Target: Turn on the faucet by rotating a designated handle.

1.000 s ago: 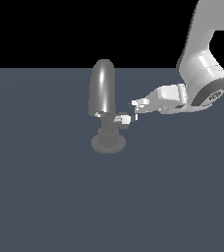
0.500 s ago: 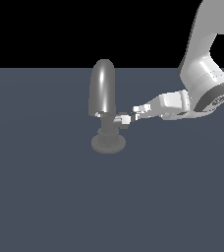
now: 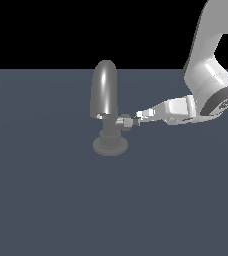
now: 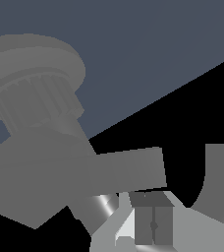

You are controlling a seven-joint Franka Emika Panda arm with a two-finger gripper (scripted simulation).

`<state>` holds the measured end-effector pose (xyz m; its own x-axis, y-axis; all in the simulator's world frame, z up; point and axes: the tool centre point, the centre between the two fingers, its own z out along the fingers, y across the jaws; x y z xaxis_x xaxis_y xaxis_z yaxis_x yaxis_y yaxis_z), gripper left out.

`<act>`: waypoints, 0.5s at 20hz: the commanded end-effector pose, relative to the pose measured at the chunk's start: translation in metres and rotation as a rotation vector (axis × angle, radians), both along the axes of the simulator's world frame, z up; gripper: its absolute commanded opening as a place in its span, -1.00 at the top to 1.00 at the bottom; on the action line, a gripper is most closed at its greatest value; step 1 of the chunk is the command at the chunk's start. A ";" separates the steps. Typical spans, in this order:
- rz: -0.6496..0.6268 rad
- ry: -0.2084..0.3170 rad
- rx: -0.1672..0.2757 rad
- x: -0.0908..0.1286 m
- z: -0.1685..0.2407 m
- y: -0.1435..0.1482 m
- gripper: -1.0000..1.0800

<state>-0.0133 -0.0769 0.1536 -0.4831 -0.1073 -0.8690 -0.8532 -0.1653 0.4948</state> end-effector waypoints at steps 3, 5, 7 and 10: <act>-0.002 0.023 0.002 -0.008 -0.032 -0.001 1.00; -0.002 0.029 0.002 -0.011 -0.045 -0.002 1.00; -0.002 0.035 0.003 -0.013 -0.058 -0.002 1.00; -0.003 0.043 0.003 -0.017 -0.076 -0.003 1.00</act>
<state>-0.0118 -0.0769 0.1250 -0.4565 -0.1050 -0.8835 -0.8647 -0.1817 0.4683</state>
